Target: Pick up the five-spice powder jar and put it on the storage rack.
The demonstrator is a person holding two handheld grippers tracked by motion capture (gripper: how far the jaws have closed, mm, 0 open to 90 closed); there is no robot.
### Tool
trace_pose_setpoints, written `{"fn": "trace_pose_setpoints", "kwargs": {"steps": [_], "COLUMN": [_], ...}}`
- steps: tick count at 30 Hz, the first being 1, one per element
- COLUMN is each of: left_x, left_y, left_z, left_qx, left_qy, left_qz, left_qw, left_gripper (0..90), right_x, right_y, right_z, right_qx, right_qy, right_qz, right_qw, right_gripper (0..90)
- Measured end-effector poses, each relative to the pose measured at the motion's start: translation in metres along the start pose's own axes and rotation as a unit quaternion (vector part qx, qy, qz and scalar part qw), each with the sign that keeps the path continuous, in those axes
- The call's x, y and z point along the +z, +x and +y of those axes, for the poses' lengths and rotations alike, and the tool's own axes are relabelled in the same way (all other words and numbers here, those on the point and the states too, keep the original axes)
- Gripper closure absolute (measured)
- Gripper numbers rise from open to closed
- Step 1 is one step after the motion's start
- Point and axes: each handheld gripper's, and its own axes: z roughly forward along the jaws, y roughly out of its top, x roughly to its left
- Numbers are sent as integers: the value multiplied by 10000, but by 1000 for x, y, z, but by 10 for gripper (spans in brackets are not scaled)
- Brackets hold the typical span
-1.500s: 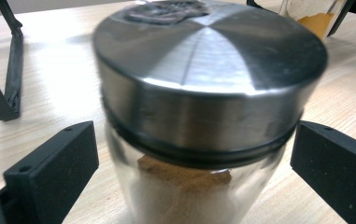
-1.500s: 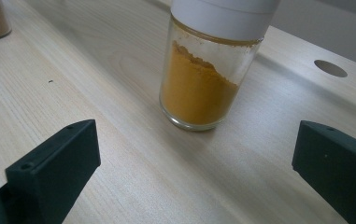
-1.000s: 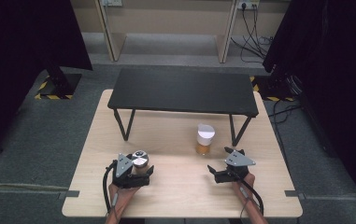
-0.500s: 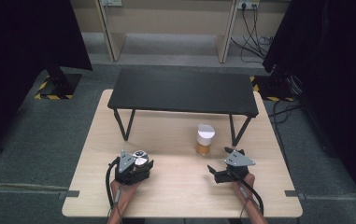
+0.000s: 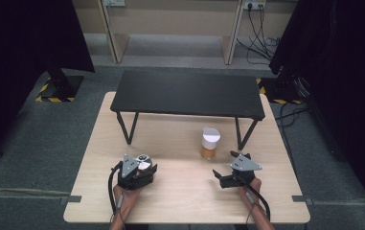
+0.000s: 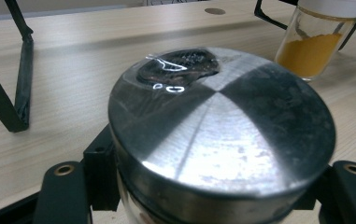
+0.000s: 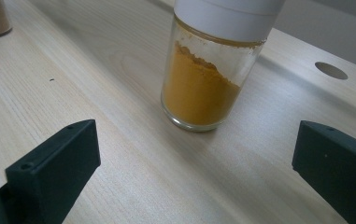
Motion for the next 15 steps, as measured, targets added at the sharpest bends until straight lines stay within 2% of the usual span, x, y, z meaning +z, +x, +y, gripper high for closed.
{"fn": "trace_pose_setpoints", "kwargs": {"steps": [4, 10, 15], "left_x": [-2, -7, -13], "left_y": [1, 4, 9], "left_z": [0, 8, 28], "left_qx": [-52, -24, 92], "left_qy": [-30, -44, -22], "left_qz": [-48, -168, -303], "left_qw": [10000, 9998, 9995], "left_gripper": [306, 306, 306], "right_x": [0, 0, 0], "right_y": [0, 0, -1], "right_z": [0, 0, -1], "right_qx": [12, 15, 26], "right_qy": [-4, -5, -13], "right_qz": [0, -1, 6], "right_qw": [10000, 10000, 10000], "right_gripper": [7, 7, 7]}}
